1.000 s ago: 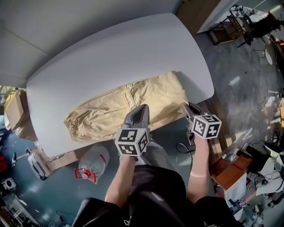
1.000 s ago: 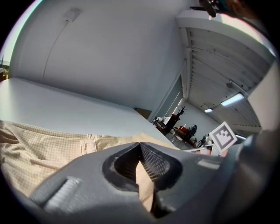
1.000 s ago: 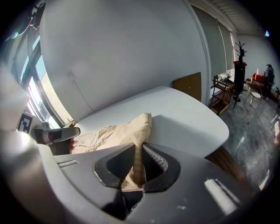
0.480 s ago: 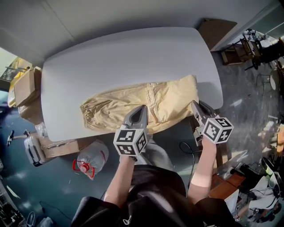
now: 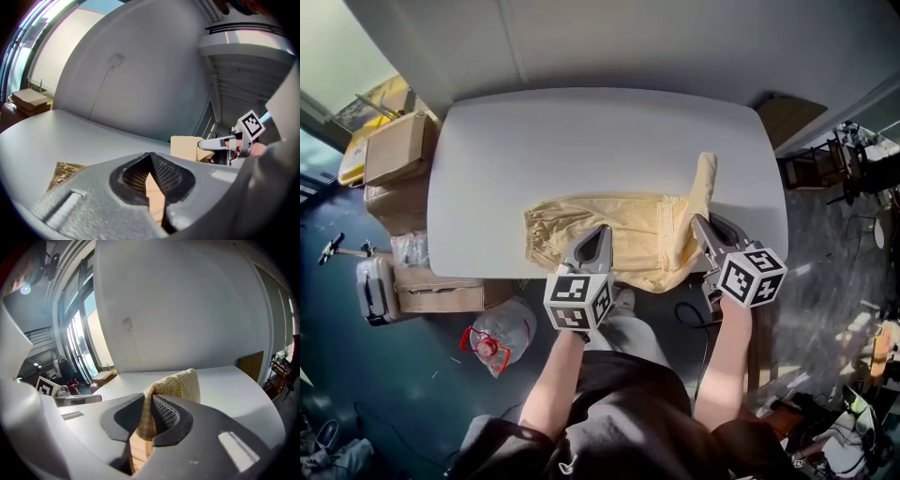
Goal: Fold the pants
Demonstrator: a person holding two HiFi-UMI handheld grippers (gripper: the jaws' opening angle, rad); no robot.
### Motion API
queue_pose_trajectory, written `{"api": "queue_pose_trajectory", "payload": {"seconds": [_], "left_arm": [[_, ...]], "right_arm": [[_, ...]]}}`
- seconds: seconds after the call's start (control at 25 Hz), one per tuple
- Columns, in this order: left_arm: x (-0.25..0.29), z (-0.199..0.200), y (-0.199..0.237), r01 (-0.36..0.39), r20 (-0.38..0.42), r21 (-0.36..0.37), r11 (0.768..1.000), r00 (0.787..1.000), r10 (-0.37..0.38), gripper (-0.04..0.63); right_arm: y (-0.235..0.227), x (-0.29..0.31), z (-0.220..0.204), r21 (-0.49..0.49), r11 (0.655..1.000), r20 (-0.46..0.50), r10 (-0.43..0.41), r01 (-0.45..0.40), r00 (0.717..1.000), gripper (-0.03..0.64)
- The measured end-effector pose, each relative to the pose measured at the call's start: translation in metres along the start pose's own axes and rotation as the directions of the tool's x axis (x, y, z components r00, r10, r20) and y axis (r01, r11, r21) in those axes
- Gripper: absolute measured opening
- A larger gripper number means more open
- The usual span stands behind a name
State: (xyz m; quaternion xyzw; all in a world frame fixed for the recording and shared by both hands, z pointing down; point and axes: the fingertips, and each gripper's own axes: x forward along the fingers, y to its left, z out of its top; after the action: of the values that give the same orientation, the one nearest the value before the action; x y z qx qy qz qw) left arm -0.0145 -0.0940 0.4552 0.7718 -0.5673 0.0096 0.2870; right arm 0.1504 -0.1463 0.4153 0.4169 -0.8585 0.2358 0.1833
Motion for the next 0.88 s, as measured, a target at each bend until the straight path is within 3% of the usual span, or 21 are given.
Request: {"api": "queue_pose_trajectory", "payload": {"seconds": [0.28, 0.44, 0.56, 0.68, 0.8, 0.88], "left_arm": [[-0.062, 0.033, 0.071, -0.108, 0.083, -0.018, 0.994, 0.991, 0.109, 0.005], [-0.101, 0.045, 0.115, -0.194, 0.113, -0.012, 0.981, 0.974, 0.194, 0.005], [-0.132, 0.044, 0.147, -0.262, 0.110, -0.044, 0.964, 0.958, 0.265, 0.005], [-0.157, 0.035, 0.177, -0.313, 0.091, -0.075, 0.947, 0.943, 0.319, 0.005], [-0.173, 0.021, 0.208, -0.351, 0.068, -0.106, 0.931, 0.931, 0.358, 0.005], [-0.180, 0.009, 0.222, -0.367, 0.049, -0.130, 0.921, 0.925, 0.376, 0.005]], "right_arm": [[0.114, 0.072, 0.019, -0.123, 0.982, -0.057, 0.138, -0.144, 0.989, 0.049], [0.191, 0.125, 0.002, -0.202, 0.944, -0.164, 0.230, -0.261, 0.959, 0.049], [0.244, 0.168, -0.050, -0.259, 0.896, -0.338, 0.266, -0.361, 0.903, 0.049], [0.278, 0.201, -0.113, -0.295, 0.856, -0.492, 0.245, -0.425, 0.835, 0.051], [0.300, 0.222, -0.157, -0.291, 0.840, -0.560, 0.239, -0.458, 0.794, 0.065], [0.314, 0.229, -0.175, -0.237, 0.838, -0.580, 0.285, -0.492, 0.763, 0.141]]}}
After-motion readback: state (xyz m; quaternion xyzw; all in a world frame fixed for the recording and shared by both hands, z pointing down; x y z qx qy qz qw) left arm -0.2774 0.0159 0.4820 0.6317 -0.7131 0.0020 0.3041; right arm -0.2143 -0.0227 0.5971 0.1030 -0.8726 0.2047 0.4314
